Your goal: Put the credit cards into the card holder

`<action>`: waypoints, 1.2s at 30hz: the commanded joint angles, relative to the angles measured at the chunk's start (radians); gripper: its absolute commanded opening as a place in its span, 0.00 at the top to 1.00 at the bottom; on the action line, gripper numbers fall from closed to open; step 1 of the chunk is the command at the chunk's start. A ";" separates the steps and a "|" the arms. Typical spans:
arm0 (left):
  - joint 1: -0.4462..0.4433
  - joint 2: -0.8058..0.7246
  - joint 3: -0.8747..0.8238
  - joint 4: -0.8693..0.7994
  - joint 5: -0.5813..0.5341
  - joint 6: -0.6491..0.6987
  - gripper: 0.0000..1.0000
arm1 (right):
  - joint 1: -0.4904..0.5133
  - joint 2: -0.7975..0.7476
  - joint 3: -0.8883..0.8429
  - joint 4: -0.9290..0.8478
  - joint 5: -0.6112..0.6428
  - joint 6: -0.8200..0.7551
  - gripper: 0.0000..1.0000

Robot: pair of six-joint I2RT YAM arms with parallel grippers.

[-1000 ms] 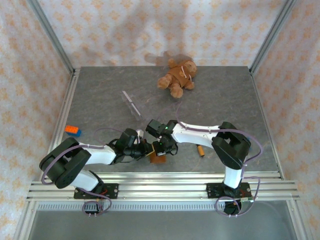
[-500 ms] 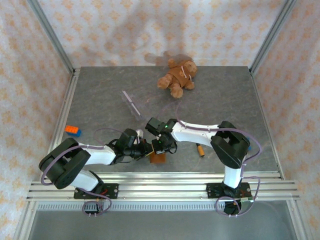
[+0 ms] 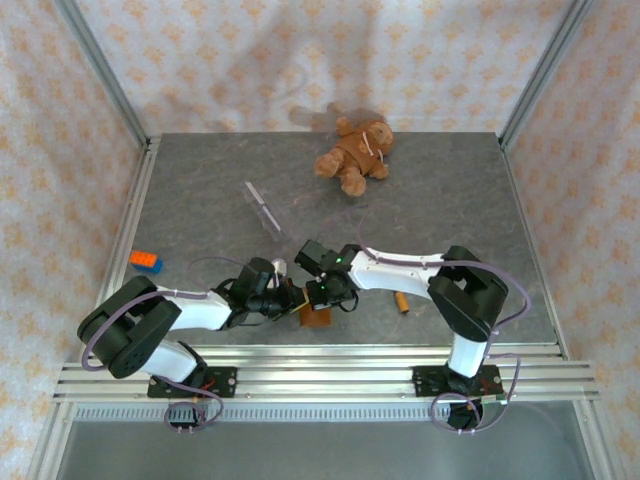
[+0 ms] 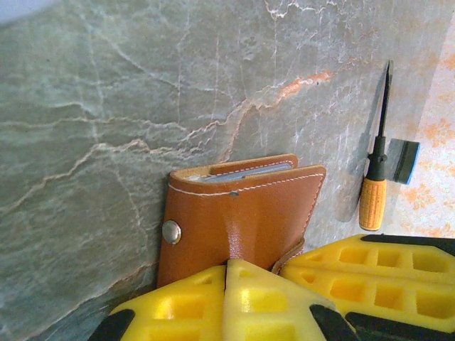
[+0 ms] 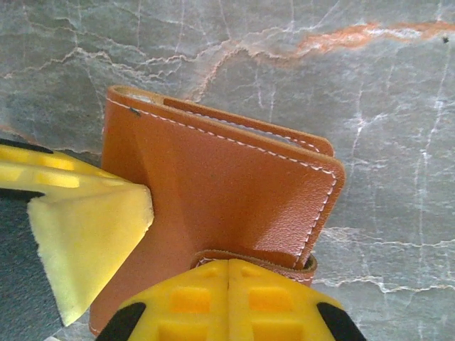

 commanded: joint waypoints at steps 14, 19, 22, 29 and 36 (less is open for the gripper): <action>0.024 0.041 -0.070 -0.160 -0.126 -0.029 0.94 | 0.018 0.111 -0.003 -0.065 0.072 0.021 1.00; 0.024 -0.111 -0.022 -0.307 -0.171 0.010 0.92 | -0.005 -0.017 0.039 -0.091 0.060 -0.017 0.96; 0.024 -0.246 0.058 -0.517 -0.252 0.074 0.87 | -0.021 -0.088 0.046 -0.087 0.062 -0.039 0.87; 0.029 -0.525 0.212 -0.804 -0.496 0.205 0.60 | -0.040 -0.361 0.009 -0.099 0.395 -0.155 0.56; 0.028 -0.562 0.460 -1.032 -0.848 0.520 0.40 | -0.058 -0.591 -0.071 0.067 0.892 -0.325 0.17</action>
